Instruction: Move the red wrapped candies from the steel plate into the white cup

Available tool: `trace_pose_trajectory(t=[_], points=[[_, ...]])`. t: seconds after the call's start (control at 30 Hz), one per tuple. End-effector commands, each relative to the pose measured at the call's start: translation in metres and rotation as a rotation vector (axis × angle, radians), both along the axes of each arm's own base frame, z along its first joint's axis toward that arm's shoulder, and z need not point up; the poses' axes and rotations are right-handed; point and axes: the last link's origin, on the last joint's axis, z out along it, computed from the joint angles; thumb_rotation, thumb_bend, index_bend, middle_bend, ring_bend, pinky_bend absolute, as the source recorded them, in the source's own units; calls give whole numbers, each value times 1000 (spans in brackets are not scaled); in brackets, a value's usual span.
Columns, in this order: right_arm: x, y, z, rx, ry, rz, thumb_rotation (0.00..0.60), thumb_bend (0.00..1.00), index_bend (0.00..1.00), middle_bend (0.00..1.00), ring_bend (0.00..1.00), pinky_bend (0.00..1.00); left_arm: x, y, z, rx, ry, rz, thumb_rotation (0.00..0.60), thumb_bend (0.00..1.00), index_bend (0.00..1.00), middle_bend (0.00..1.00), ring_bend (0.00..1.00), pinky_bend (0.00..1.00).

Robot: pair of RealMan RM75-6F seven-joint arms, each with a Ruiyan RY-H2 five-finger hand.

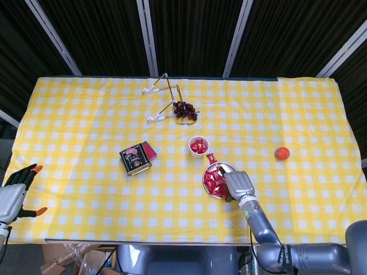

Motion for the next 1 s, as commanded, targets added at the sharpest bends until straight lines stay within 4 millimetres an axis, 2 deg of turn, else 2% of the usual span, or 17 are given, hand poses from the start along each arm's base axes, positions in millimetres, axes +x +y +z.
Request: trace_pose_trajectory(t=[0.03,0.23,0.3,1.0], points=[[-2,-2,-2,0,-5,-11,600,332,155,768,907,947,0,0,0,0,2,0,600,84,0,0,0,0],[-7,-4,-3,-1,-10,-29,600,331,353,768,906,947,0,0,0,-2,1,1,600,84,0,0,0,0],[-9,-5,-3,-2,-13,-32,600,332,381,768,906,947,0,0,0,-1,2,2,600,84,0,0,0,0],[-2,-6,-1,-33,-84,-5,600,332,384,768,907,947,0,0,0,0,4,5,600,84,0,0,0,0]])
